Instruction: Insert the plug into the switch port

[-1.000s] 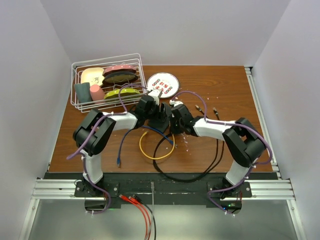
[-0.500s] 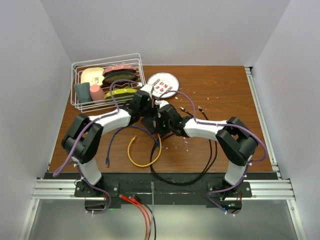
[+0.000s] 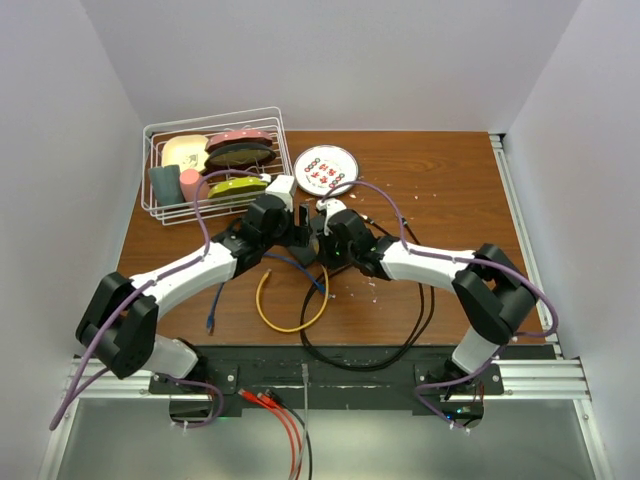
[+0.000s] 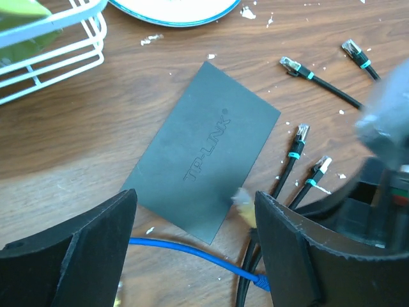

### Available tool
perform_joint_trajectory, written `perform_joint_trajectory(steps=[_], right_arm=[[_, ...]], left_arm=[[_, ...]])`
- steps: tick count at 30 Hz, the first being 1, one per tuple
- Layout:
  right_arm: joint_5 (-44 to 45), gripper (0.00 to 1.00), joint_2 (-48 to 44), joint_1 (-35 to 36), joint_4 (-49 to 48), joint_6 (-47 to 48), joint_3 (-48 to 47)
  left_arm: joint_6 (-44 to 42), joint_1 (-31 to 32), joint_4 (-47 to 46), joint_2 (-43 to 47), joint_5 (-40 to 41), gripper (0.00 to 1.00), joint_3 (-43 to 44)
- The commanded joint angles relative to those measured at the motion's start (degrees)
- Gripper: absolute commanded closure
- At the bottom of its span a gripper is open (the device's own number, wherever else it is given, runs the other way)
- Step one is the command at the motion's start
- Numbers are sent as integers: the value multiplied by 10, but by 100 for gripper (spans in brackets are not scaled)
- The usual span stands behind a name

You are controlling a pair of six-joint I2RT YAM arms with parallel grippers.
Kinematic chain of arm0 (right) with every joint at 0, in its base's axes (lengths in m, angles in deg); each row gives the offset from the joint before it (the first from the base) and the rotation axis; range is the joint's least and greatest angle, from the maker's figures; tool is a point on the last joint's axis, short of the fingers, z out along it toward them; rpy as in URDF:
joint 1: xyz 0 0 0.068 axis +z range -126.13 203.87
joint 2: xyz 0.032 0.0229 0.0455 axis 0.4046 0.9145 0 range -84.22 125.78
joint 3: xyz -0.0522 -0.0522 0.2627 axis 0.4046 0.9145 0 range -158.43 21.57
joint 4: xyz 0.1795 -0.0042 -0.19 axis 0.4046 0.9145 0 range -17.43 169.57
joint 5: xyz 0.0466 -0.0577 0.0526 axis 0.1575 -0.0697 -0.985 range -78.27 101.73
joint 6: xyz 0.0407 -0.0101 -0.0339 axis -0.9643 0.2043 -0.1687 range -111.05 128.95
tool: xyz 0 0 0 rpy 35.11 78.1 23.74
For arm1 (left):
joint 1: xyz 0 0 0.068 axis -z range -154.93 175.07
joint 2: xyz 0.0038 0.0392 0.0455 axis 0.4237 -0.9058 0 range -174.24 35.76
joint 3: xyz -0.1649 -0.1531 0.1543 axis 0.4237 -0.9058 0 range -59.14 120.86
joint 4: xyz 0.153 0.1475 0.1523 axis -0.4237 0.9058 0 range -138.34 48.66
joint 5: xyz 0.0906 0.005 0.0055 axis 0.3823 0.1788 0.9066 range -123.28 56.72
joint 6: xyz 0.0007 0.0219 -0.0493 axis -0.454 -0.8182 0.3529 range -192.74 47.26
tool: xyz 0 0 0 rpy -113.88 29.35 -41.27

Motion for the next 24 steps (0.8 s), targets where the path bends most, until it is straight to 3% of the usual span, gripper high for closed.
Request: perform_joint_trajectory(steps=[1,8,16,24], right_arm=[[21,100,-45,2,23,38,25],[26,100,-64,3,14,57,51],[21,100,-57,2,8,71,55],[-11,100,-119,2,-50,50,88]], left_arm=[[20,-4,-58,8,-17,21,-30],[28,-22,-114,0,-101,26,-63],[28,-28,-148,2,-139,30,-78],[52,-34,-228,-23,-259,39,-81]])
